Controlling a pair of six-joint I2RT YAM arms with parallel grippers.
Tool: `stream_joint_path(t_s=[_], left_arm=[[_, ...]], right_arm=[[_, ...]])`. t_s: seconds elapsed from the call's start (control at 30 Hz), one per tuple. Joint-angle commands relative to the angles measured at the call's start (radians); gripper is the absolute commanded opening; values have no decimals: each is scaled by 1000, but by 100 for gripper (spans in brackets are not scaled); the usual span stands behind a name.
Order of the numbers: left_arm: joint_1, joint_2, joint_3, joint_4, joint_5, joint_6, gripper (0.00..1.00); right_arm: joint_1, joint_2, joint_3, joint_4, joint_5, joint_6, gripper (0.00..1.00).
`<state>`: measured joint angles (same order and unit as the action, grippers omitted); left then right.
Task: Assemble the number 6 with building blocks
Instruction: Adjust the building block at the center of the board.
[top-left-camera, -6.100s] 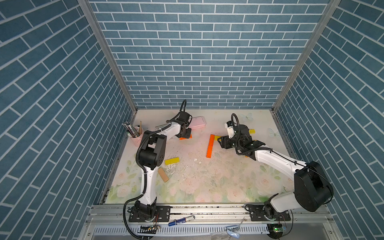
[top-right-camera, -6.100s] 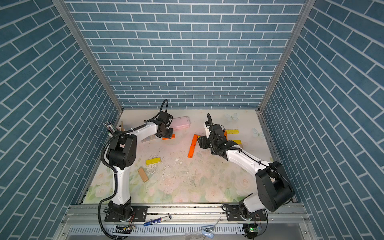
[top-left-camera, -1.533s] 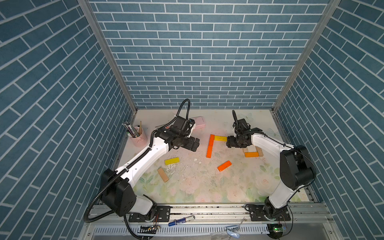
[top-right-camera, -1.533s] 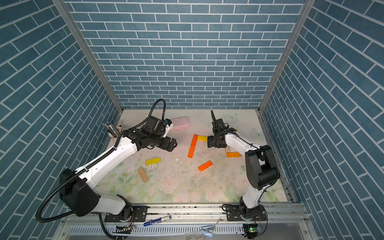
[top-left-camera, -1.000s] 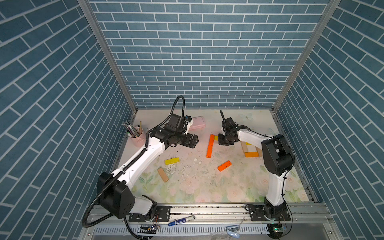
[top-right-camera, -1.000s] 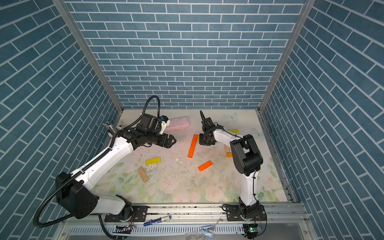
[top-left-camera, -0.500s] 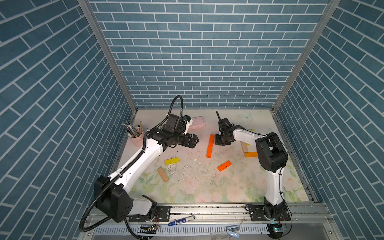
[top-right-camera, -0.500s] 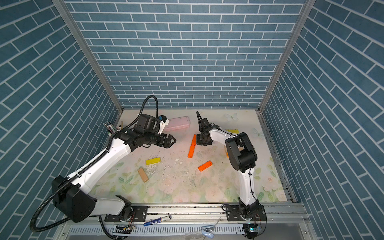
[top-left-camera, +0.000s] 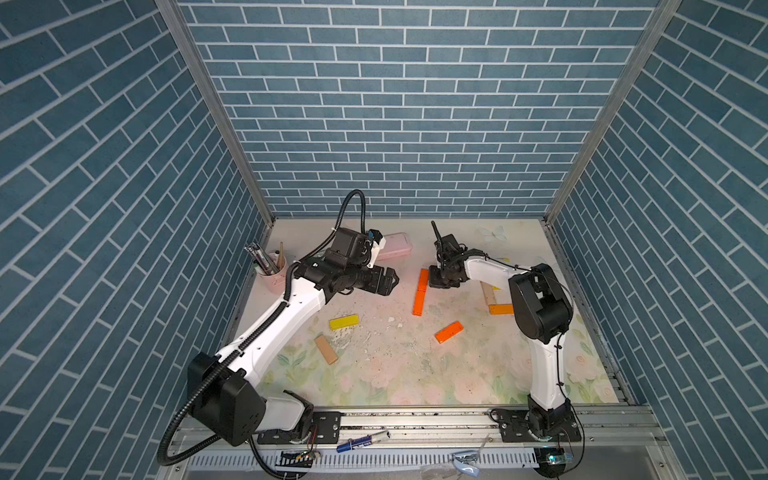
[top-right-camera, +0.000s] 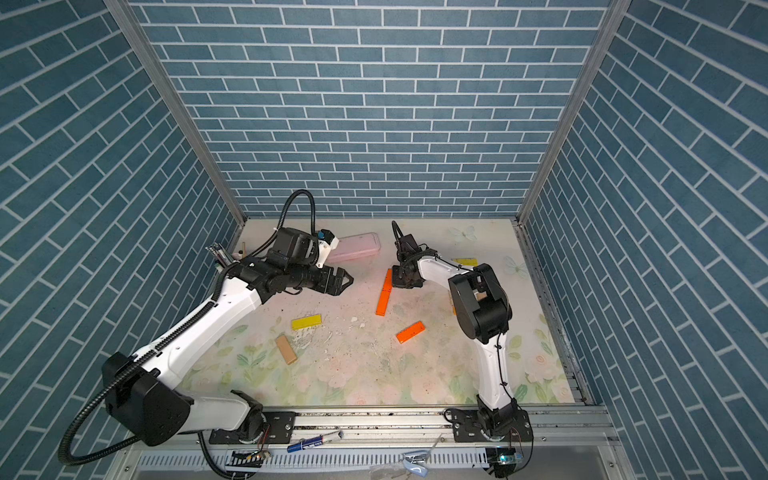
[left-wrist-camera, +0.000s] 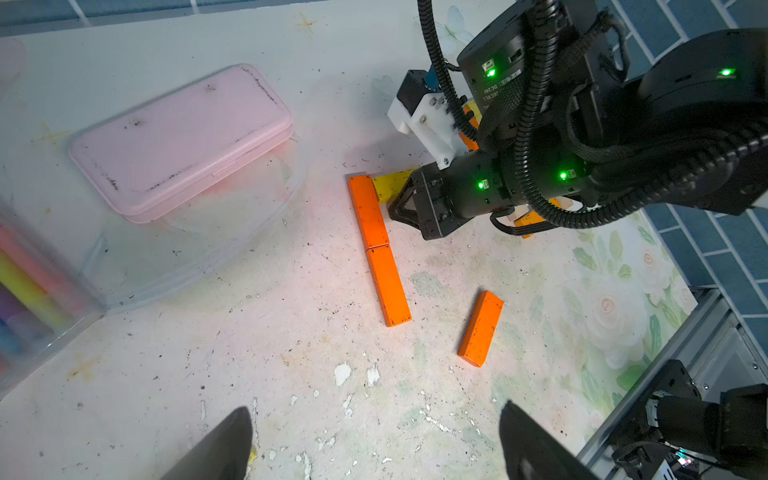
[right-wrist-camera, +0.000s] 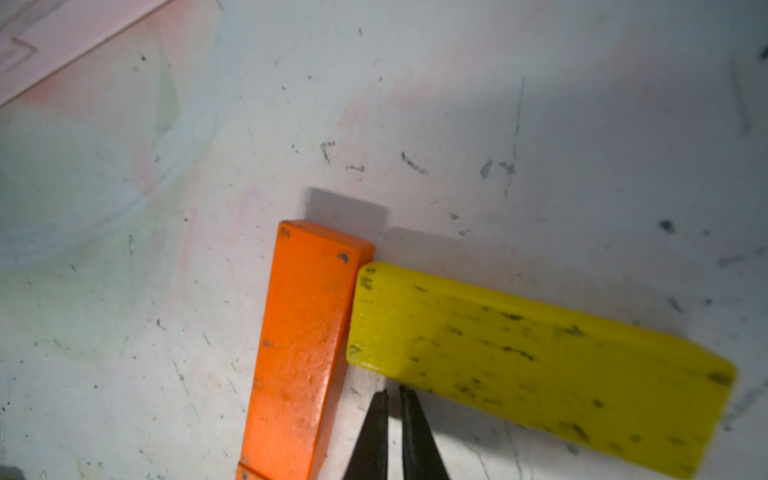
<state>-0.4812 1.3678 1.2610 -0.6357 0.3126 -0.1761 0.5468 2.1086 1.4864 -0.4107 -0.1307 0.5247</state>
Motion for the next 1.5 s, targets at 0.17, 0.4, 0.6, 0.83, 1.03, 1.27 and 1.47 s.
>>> stream_joint_path(t_s=[0.17, 0.4, 0.6, 0.83, 1.03, 1.27, 1.47], left_arm=[[13, -21, -21, 13, 19, -15, 93], [15, -20, -25, 20, 29, -19, 93], [16, -22, -29, 26, 34, -23, 93], [18, -22, -30, 28, 39, -25, 92], [18, -24, -29, 31, 42, -24, 92], [20, -25, -32, 33, 40, -24, 92], [23, -28, -34, 33, 37, -22, 92]], right_arm=[[10, 42, 21, -31, 34, 34, 11], [10, 54, 30, -35, 34, 34, 11], [10, 60, 37, -37, 37, 35, 11], [12, 64, 38, -39, 37, 35, 11], [15, 48, 40, -42, 37, 33, 12], [22, -85, 32, -57, 37, 20, 22], [25, -290, -81, -84, 97, -6, 31]])
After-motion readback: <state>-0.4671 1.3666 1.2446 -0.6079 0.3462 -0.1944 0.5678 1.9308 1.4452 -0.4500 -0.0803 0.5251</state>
